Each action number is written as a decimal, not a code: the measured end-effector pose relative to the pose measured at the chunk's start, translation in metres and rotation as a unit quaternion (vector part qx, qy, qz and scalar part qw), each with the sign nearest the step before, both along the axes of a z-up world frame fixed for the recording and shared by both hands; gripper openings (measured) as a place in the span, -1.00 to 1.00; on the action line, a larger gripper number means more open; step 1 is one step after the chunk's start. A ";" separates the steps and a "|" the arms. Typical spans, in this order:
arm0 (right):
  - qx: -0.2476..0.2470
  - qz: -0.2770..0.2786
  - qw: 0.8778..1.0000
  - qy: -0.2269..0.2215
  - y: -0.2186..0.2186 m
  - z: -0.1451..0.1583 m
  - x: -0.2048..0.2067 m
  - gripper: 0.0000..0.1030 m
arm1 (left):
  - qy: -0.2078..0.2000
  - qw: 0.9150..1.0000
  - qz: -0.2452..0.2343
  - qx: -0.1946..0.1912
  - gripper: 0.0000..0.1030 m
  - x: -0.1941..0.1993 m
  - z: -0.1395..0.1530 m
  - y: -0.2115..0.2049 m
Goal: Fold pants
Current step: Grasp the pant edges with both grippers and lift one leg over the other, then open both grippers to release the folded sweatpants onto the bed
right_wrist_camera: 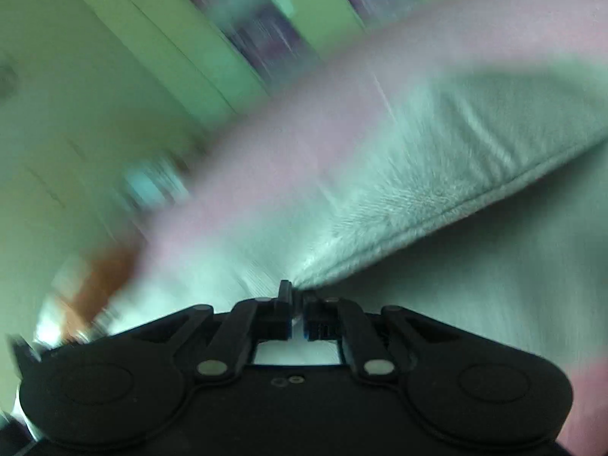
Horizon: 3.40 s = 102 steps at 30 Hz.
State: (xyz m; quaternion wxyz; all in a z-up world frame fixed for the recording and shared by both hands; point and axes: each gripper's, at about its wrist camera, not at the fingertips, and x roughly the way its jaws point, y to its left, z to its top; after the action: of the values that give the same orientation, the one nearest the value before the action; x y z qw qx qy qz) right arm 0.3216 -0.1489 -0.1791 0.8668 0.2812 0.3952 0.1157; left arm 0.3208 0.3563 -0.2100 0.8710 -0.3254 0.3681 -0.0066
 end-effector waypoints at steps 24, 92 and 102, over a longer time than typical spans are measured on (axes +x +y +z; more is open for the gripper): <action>0.025 -0.057 0.997 0.039 -0.013 -0.020 -0.001 -1.00 | -0.054 0.998 -0.008 0.022 -0.57 -0.001 0.021 -0.020; 0.043 -0.141 0.988 -0.049 -0.142 0.015 -0.031 -0.83 | -0.014 0.972 0.004 0.233 0.18 -0.030 0.038 -0.235; 0.051 -0.163 0.985 -0.029 -0.169 -0.005 -0.002 -0.73 | 0.026 0.951 -0.027 0.308 0.32 -0.023 0.012 -0.273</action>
State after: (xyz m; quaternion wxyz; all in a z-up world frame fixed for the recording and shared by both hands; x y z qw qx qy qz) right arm 0.3197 -0.3179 -0.1837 0.8697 0.3823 0.3122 0.0011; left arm 0.2978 0.0834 -0.1975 0.9185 -0.0313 0.3833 0.0923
